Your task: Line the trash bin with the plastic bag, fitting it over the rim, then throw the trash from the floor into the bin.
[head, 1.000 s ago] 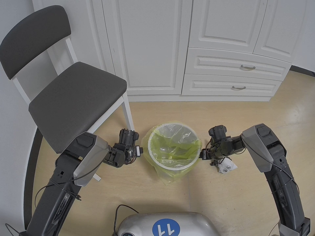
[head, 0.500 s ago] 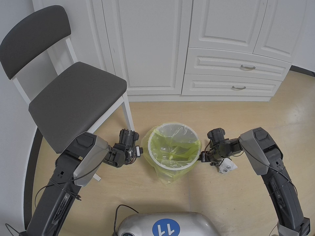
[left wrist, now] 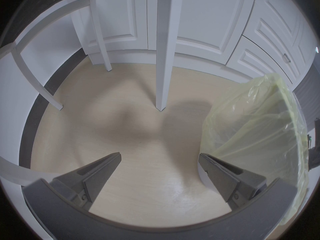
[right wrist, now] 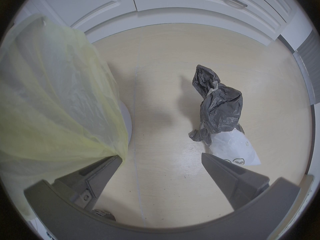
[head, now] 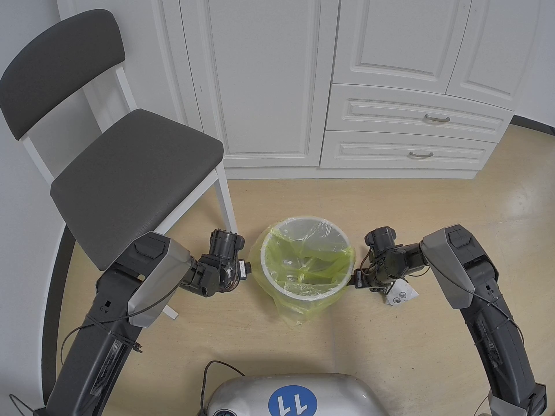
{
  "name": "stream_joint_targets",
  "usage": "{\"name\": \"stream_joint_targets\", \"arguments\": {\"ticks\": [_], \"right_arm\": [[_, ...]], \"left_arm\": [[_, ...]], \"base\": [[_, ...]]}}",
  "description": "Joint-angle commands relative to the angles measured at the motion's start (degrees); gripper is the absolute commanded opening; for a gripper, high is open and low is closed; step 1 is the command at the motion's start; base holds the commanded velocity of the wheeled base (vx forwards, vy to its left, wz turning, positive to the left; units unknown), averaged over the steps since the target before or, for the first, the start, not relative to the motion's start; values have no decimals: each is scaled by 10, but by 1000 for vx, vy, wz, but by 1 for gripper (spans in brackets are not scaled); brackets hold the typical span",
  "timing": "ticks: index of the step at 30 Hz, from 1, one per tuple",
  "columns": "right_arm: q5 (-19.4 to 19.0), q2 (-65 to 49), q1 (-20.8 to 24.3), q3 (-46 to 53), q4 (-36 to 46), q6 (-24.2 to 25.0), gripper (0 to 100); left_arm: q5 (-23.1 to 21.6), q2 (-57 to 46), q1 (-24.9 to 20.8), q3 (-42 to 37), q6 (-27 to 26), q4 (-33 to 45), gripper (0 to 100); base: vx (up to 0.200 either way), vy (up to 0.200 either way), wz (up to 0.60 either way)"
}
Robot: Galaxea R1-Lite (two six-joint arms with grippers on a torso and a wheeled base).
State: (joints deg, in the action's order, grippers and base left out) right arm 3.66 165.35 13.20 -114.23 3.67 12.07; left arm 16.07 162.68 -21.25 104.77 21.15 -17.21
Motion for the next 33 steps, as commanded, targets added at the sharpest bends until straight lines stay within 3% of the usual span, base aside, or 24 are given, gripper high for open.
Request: {"name": "stream_joint_targets", "arguments": {"ticks": [1,4,5,8,19,24,25,27,29,32,33], "right_arm": [[-12,-68,0,76,-13,-3,100],[-104,-133,-17,161,-57,-7,100],[-104,-133,-17,161,-57,-7,100],[-160,-163,-48,218,-111,-36,100],[-203,-224,-102,310,-118,-209,100],[-201,-223,-113,301,-119,-217,100],[-197,-207,-118,284,-119,-217,100],[-194,-200,-119,277,-120,-216,100],[-152,-159,-116,232,-119,-192,100],[-125,-122,-107,188,-119,-142,100],[-110,-96,-99,152,-119,-104,100]], "left_arm": [[-14,-66,4,-76,-8,-10,100],[-37,-117,4,-127,-21,-10,100],[-37,-117,4,-127,-21,-10,100],[-46,-166,4,-186,-58,-11,100],[-47,-236,-2,-289,-134,-36,100],[-51,-256,-2,-340,-168,-101,100],[-71,-274,-5,-386,-201,-159,100],[-76,-279,-7,-396,-207,-174,100],[-85,-291,-13,-424,-221,-218,100],[-85,-291,-14,-426,-223,-227,100],[-85,-291,-14,-425,-223,-227,100]], "base": [[0,0,0],[0,0,0],[0,0,0],[0,0,0],[0,0,0],[0,0,0],[0,0,0],[0,0,0],[0,0,0],[0,0,0],[0,0,0]]}}
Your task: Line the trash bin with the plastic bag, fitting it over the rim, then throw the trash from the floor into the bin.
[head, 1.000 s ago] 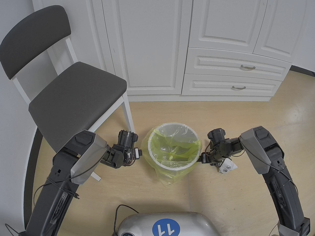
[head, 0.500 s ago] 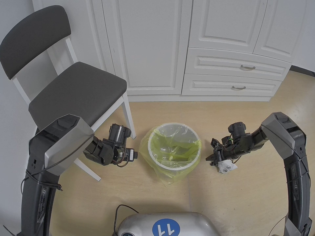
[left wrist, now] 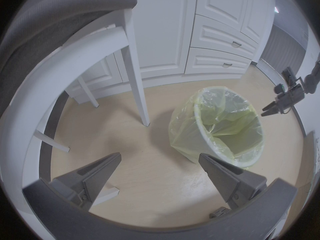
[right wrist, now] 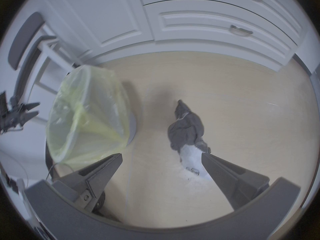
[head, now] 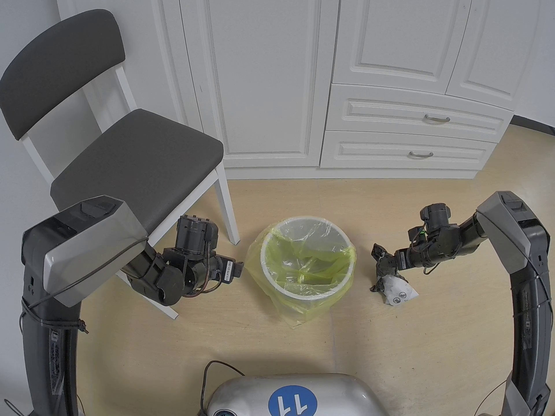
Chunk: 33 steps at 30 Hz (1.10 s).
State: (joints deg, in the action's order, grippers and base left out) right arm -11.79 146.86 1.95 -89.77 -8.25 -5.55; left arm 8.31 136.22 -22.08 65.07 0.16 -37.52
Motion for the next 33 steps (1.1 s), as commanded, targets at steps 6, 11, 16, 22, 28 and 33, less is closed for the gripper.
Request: {"name": "stream_joint_targets", "arguments": {"ticks": [6,11,16,22,28,33], "right_arm": [[113,165,23,-211,31,126,100],[120,188,23,-244,56,126,100],[122,215,26,-248,61,124,100],[153,230,27,-248,59,123,100],[160,234,26,-248,37,146,100],[156,235,26,-248,26,149,100]], "left_arm": [[-8,-26,-6,-28,-12,-25,100],[-7,-31,-12,-32,-13,-36,100],[-6,-31,-12,-35,-13,-37,100],[-3,-46,-12,-39,-14,-37,100],[-3,-55,-12,-47,-14,-37,100],[-1,-57,-14,-54,-15,-38,100]], "base": [[0,0,0],[0,0,0],[0,0,0],[0,0,0],[0,0,0],[0,0,0]]}}
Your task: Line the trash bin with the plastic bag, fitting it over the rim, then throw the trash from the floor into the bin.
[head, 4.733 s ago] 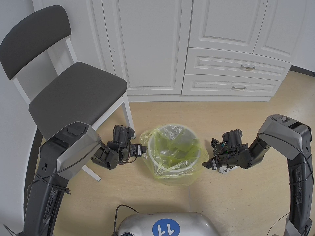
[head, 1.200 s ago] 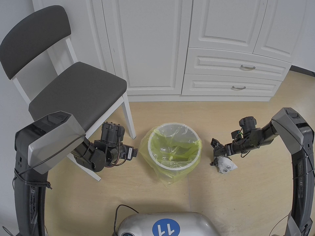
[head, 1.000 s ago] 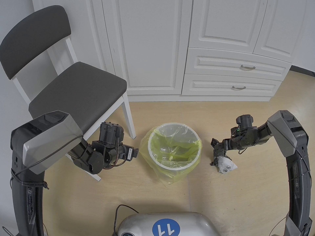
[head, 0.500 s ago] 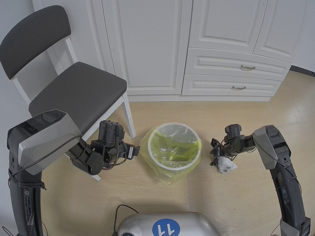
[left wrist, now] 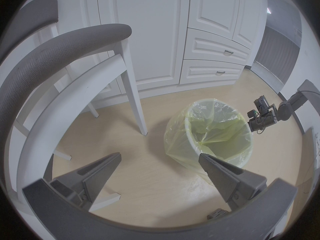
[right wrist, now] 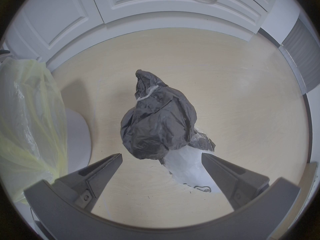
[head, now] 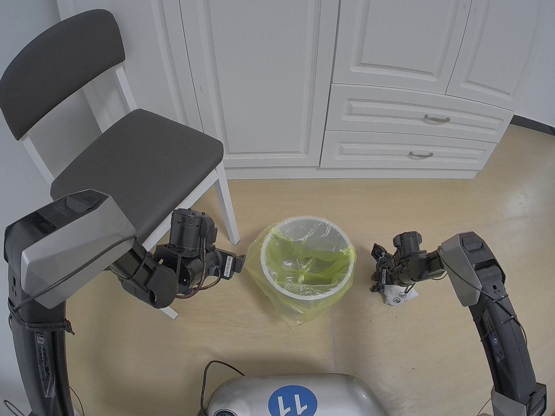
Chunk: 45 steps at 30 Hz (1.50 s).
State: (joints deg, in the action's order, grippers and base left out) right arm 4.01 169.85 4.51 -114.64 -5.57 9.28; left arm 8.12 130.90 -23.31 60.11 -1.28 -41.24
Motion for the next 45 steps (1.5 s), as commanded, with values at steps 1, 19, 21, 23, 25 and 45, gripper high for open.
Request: {"name": "stream_joint_targets", "arguments": {"ticks": [1,19,21,23,25,45], "right_arm": [[-4,5,1,0,-1,0,100],[-2,4,1,0,12,-6,0],[1,3,1,0,26,-7,0],[1,1,1,0,35,-15,0],[1,1,1,0,35,-28,0],[7,17,1,0,-137,0,0]], "left_arm": [[1,-6,-2,-8,0,-3,100],[2,-81,-45,-134,-78,-154,100],[2,-86,-45,-134,-80,-158,100],[2,-89,-44,-134,-81,-159,100],[2,-89,-42,-132,-82,-159,100],[35,-100,-32,-163,-151,-249,100]], "base": [[0,0,0],[0,0,0],[0,0,0],[0,0,0],[0,0,0],[0,0,0]]}}
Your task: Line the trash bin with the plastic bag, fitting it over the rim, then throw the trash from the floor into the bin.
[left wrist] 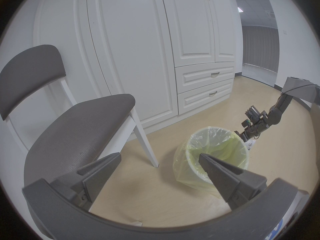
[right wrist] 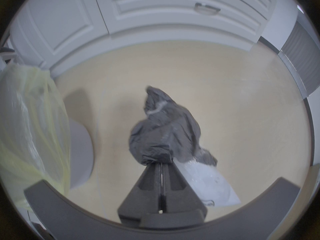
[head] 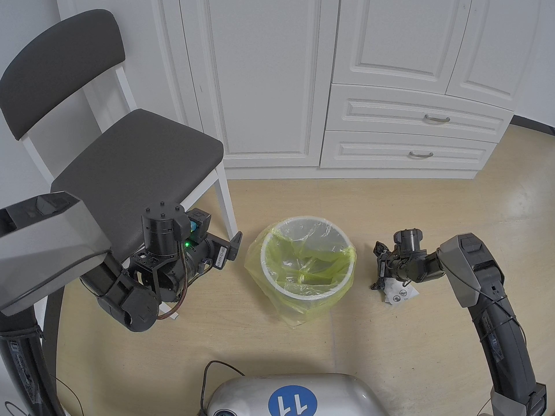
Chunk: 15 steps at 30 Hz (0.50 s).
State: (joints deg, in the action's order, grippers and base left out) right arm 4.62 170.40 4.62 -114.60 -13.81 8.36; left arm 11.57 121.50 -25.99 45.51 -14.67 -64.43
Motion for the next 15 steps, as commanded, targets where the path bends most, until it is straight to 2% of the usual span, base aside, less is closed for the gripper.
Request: {"name": "stream_joint_targets", "arguments": {"ticks": [1,6,14,15], "right_arm": [[1,12,1,0,-66,12,0],[0,12,3,0,-105,32,0],[-1,13,3,0,-101,39,0],[0,12,3,0,-99,39,100]], "left_arm": [[0,-7,-6,-22,-23,-22,100],[0,-7,-6,-28,-33,-47,100],[0,-7,-5,-31,-33,-48,100],[0,-7,-4,-31,-33,-48,100]], "base": [[0,0,0],[0,0,0],[0,0,0],[0,0,0]]}}
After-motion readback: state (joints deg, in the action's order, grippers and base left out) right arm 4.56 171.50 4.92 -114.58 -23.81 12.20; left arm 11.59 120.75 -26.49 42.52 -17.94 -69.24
